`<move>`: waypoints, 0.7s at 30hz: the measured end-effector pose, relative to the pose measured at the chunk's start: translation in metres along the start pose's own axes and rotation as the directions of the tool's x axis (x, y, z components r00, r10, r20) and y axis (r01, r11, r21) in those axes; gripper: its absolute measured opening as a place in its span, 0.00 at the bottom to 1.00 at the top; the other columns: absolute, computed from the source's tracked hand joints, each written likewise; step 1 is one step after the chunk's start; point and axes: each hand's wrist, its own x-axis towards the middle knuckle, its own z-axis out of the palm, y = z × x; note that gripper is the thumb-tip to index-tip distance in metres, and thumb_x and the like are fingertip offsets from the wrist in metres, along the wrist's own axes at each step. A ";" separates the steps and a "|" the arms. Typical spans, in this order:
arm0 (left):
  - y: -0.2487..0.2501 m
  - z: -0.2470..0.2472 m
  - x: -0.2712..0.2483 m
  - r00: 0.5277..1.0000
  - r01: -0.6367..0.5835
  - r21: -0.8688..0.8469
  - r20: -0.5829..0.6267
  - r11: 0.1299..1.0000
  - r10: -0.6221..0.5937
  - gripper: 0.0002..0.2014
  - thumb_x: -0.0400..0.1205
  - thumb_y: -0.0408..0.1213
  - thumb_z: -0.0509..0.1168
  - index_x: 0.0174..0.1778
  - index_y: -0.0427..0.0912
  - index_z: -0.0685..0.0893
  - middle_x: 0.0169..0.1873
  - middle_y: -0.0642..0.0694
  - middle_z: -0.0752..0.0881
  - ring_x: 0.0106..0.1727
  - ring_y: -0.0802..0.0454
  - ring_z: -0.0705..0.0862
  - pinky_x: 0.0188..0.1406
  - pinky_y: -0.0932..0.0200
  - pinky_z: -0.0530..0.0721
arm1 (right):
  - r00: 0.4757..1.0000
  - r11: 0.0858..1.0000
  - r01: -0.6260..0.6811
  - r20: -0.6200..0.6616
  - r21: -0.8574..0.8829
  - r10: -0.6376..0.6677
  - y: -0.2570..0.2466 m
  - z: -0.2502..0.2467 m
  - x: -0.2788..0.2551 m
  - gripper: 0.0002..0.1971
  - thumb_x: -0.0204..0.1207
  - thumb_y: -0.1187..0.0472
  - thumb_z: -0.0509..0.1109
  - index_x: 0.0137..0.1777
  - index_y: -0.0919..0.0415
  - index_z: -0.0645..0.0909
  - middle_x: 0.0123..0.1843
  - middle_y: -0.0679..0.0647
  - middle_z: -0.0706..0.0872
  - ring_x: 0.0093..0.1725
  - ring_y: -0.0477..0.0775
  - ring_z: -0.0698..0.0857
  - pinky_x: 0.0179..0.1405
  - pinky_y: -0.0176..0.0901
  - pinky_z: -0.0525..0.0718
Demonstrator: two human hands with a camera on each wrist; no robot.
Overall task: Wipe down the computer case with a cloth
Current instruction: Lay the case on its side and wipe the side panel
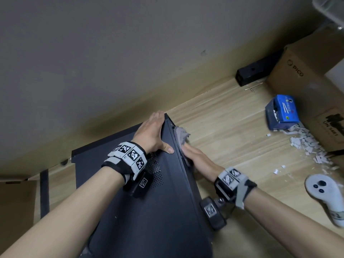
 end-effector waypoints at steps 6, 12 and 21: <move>-0.001 0.001 0.004 1.000 0.009 -0.017 -0.004 1.000 -0.009 0.70 0.60 0.51 0.84 0.86 0.39 0.41 0.86 0.44 0.43 0.86 0.50 0.42 0.83 0.57 0.44 | 0.997 0.998 -0.070 0.025 -0.003 0.070 -0.023 -0.011 0.065 0.43 0.80 0.26 0.37 0.88 0.52 0.49 0.88 0.48 0.54 0.86 0.47 0.55 0.86 0.51 0.49; -0.004 0.004 0.005 1.000 0.004 -0.032 -0.014 0.999 -0.005 0.71 0.59 0.51 0.85 0.86 0.39 0.41 0.86 0.43 0.43 0.87 0.49 0.42 0.84 0.56 0.45 | 0.997 0.994 -0.072 0.026 0.084 0.070 -0.020 -0.014 0.083 0.36 0.87 0.37 0.37 0.87 0.59 0.56 0.84 0.49 0.63 0.83 0.48 0.64 0.80 0.41 0.56; -0.001 0.002 0.003 1.000 0.020 -0.043 -0.010 0.999 -0.021 0.71 0.57 0.51 0.86 0.86 0.40 0.43 0.87 0.44 0.47 0.87 0.48 0.46 0.85 0.52 0.50 | 0.998 0.998 -0.018 -0.059 -0.056 0.015 0.035 -0.024 0.043 0.40 0.80 0.32 0.55 0.56 0.76 0.80 0.54 0.71 0.86 0.53 0.60 0.85 0.65 0.51 0.75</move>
